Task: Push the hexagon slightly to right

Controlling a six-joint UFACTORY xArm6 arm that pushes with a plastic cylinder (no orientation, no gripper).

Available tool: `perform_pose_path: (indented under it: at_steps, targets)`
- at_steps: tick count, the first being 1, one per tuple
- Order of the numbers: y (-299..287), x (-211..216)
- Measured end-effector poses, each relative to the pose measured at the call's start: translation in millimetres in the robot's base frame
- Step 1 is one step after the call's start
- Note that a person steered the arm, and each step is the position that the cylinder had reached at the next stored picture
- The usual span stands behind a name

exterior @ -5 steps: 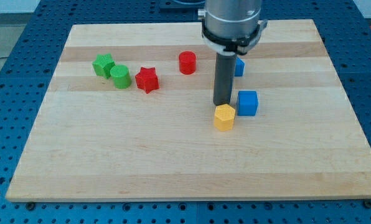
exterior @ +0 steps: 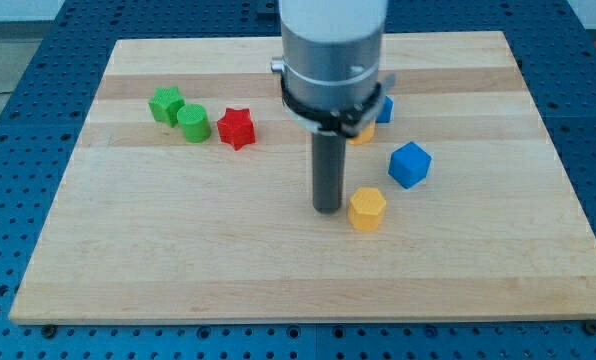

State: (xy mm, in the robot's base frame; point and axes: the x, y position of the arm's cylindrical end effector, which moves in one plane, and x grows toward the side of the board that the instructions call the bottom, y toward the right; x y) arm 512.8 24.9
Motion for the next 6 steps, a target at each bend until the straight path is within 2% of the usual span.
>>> perform_pose_path:
  at_steps: [1,3,4,5,6]
  targets:
    - [45.9,10.7]
    - [120.9,2.4]
    - [114.2,-20.4]
    - [152.5,-34.0]
    - [160.0,-67.8]
